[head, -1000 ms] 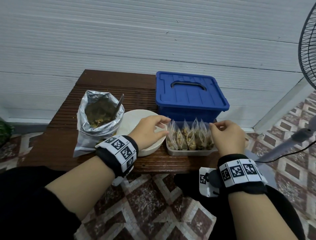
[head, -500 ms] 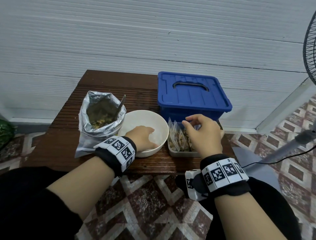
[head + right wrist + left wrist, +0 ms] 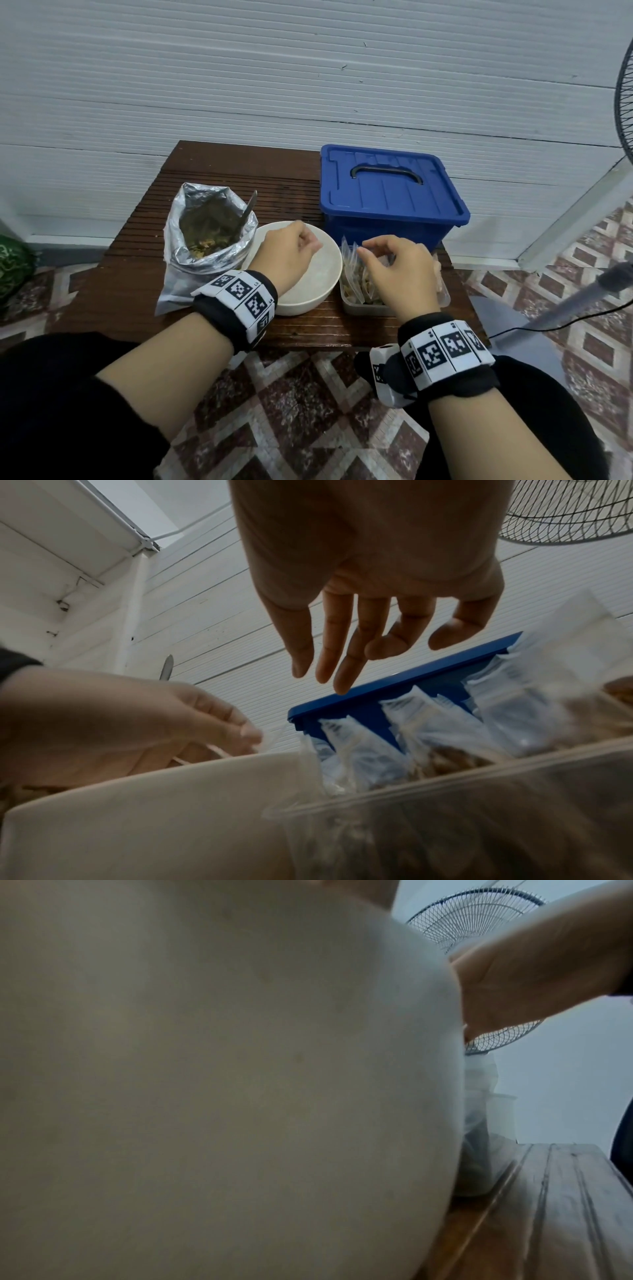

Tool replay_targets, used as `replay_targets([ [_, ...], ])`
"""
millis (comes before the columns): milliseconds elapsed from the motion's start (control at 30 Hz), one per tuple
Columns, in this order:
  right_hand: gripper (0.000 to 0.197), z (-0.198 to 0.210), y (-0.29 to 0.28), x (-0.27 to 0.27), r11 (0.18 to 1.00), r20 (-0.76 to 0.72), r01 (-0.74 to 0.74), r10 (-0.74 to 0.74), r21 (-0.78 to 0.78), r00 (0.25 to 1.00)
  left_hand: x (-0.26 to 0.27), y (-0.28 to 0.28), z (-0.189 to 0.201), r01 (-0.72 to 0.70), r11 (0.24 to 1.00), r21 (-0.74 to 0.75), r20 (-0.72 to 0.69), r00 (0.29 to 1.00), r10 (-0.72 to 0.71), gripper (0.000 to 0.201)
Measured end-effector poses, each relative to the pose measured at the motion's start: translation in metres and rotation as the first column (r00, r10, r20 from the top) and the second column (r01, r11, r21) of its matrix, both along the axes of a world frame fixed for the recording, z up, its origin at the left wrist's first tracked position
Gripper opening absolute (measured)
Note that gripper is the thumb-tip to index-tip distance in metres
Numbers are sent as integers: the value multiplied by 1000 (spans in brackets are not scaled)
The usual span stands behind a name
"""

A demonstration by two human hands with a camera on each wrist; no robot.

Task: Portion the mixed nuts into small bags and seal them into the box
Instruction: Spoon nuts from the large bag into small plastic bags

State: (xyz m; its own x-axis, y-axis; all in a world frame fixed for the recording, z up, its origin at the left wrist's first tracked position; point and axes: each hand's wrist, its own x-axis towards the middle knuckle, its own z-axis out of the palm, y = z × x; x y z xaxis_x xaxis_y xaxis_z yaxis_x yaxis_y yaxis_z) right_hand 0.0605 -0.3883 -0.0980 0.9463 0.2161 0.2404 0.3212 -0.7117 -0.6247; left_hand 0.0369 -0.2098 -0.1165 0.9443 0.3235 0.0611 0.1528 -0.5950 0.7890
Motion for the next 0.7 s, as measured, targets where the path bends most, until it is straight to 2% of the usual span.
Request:
replay_targets([
  [100,46,-4,3,-1,998,-11,-56,55,-28,998,-2,-7,10,29,986,-164,175,985,0,7],
  [167,71,-6,5,-1,997,-24,-83,83,-6,996,-3,-12,17,44,957,-288,228,973,24,9],
  [233,81,-8,7,0,995,-34,-101,100,-12,994,-3,-14,19,35,937,-348,253,966,58,13],
  [300,72,-8,7,-1,995,-38,-104,103,-14,994,-2,-16,20,51,911,-409,274,959,69,22],
  [367,54,-8,6,-1,994,-49,-107,108,33,993,-1,-17,21,75,874,-481,288,955,76,26],
  [467,21,-7,6,-1,986,-67,-123,130,112,989,-4,-18,29,100,830,-549,304,949,86,23],
  [533,7,-3,6,-2,973,-86,-116,136,200,987,-6,-20,32,125,816,-564,315,946,73,24],
  [700,10,6,2,-1,892,-193,-36,137,452,972,-3,-17,23,44,880,-473,243,967,83,40],
])
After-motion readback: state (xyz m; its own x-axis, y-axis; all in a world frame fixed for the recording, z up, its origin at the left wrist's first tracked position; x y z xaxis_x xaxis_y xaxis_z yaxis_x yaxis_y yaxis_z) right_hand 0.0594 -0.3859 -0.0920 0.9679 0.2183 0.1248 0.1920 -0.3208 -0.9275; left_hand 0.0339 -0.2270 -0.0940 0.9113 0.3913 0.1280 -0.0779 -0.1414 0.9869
